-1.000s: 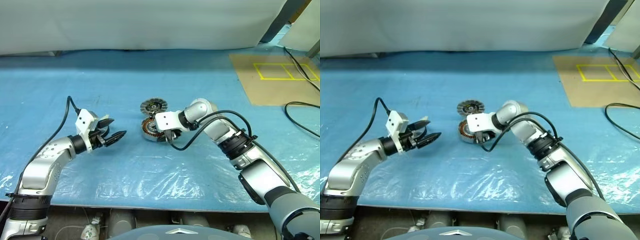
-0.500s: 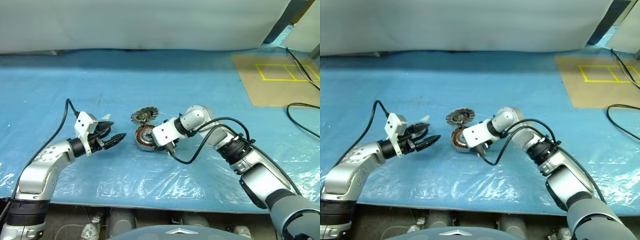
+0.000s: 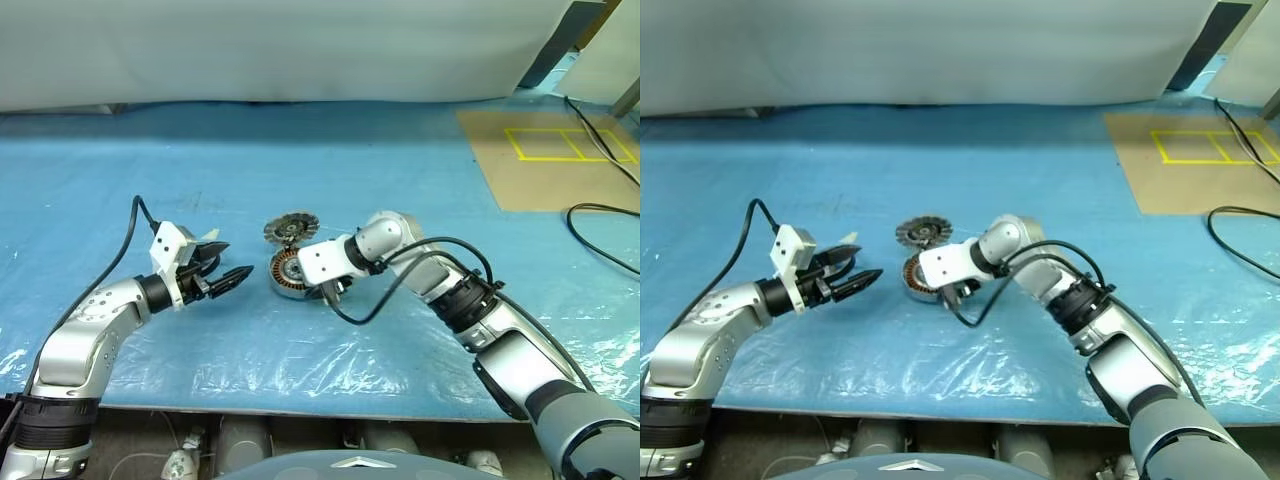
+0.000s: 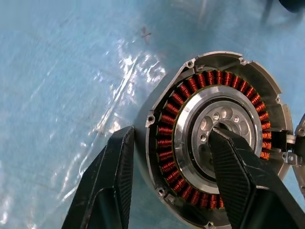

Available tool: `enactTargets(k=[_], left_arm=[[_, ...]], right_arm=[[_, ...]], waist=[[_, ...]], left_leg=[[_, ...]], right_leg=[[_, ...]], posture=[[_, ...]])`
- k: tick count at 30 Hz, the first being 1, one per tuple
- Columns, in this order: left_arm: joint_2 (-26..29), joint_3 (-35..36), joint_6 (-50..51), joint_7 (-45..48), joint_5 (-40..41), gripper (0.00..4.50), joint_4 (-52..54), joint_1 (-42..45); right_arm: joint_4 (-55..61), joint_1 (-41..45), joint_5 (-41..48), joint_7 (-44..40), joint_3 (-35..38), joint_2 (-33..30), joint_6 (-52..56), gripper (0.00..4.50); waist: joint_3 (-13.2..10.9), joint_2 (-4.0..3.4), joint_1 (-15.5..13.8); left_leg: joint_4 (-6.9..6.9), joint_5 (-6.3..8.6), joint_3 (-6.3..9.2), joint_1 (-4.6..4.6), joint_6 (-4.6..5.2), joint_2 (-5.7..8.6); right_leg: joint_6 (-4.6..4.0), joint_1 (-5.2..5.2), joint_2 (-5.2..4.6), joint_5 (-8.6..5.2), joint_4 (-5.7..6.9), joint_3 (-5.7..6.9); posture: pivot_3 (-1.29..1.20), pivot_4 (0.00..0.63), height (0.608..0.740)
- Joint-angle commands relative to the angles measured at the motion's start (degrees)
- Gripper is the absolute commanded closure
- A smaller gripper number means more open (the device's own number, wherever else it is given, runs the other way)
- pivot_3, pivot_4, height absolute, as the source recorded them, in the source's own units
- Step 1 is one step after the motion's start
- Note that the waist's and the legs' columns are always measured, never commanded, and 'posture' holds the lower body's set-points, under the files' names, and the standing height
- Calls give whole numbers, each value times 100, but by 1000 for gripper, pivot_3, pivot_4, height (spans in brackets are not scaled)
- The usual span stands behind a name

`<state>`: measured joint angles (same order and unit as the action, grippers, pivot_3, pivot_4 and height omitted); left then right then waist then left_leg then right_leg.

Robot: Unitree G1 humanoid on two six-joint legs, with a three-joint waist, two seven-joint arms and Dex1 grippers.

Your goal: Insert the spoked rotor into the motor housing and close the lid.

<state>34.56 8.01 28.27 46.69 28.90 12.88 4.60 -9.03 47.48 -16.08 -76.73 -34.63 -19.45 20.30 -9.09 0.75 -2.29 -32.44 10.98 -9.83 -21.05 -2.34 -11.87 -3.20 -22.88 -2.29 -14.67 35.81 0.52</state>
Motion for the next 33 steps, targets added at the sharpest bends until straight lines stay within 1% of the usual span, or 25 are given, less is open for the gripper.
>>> enactTargets(k=[1, 3, 6, 9, 13, 15, 16, 17, 19, 22, 25, 33], left_arm=[[-11, -47, -45, 18, 12, 453, 104, 76], [-41, -82, -66, 2, 6, 453, 87, 91], [-81, -107, -100, -15, -10, 453, 53, 116], [-104, -117, -135, -14, -34, 453, 0, 145], [-120, -131, -179, -3, -59, 453, -41, 157], [-126, -133, -194, -5, -61, 453, -63, 172], [-129, -134, -199, -6, -63, 453, -72, 180], [-127, -137, -204, -1, -67, 453, -77, 185], [-126, -139, -206, 7, -72, 453, -87, 197], [-129, -141, -211, 18, -82, 453, -100, 216], [-120, -122, -201, 21, -74, 453, -83, 204], [-112, -111, -175, 38, -52, 453, -83, 182]], right_arm=[[89, 187, -17, -394, -274, 65, 1319, 2499], [250, 294, -15, -476, -383, 11, 1603, 2499], [529, 324, -79, -569, -626, -182, 1714, 2499], [681, 300, -63, -554, -750, -294, 1858, 2499], [726, 196, -80, -432, -864, -392, 1779, 2499], [711, 191, -73, -346, -848, -373, 1773, 1768], [692, 198, -67, -321, -844, -368, 1769, 1515], [670, 242, -36, -366, -849, -364, 1895, 1102], [625, 358, 53, -442, -827, -355, 2101, 512], [562, 608, 200, -502, -707, -324, 2337, 512], [826, 854, 463, -646, -507, -426, 2664, 512], [1859, 982, 1684, -1116, 124, -1167, 3912, 512]], waist=[[0, 0, -15], [0, 0, -43], [0, 0, -86], [0, 0, -92], [1, 0, -86], [1, 1, -85], [1, 1, -86], [0, -1, -83], [1, -1, -76], [0, -3, -78], [-1, -4, -82], [-2, -5, -95]], left_leg=[[1, 0, 0, 0, 0, 0], [2, 0, 0, -2, 0, -2], [7, 0, 1, -6, -1, -2], [10, 0, 1, -4, -2, -1], [9, 0, 2, 1, -2, -1], [8, 0, 1, 4, -2, -1], [7, 0, 2, 4, -2, -1], [4, 0, 2, 1, -2, -1], [2, 0, 2, 4, -2, -1], [-5, 0, 2, 5, -2, -1], [-18, -1, 2, -4, -1, -3], [-1, -1, 3, -6, -1, -1]], right_leg=[[0, 0, -1, 0, 0, 0], [0, 1, -5, 0, -2, 0], [1, 3, -12, 1, -5, 2], [21, 2, -11, 13, -4, 3], [22, 3, -8, 13, 0, 3], [21, 7, -9, 12, 0, 3], [19, 8, -10, 11, -1, 3], [16, 7, -10, 9, -1, 3], [15, 8, -10, 9, 3, 1], [3, 10, -10, 1, 4, 1], [2, 7, -11, 1, 5, 1], [23, 1, -3, 14, 4, 4]], posture=[[0, 150, 740], [0, 150, 740], [0, 150, 740], [0, 150, 740], [0, 150, 740], [0, 150, 740], [0, 150, 740], [0, 150, 740], [0, 150, 740], [0, 150, 740], [0, 150, 740], [0, 150, 740]])
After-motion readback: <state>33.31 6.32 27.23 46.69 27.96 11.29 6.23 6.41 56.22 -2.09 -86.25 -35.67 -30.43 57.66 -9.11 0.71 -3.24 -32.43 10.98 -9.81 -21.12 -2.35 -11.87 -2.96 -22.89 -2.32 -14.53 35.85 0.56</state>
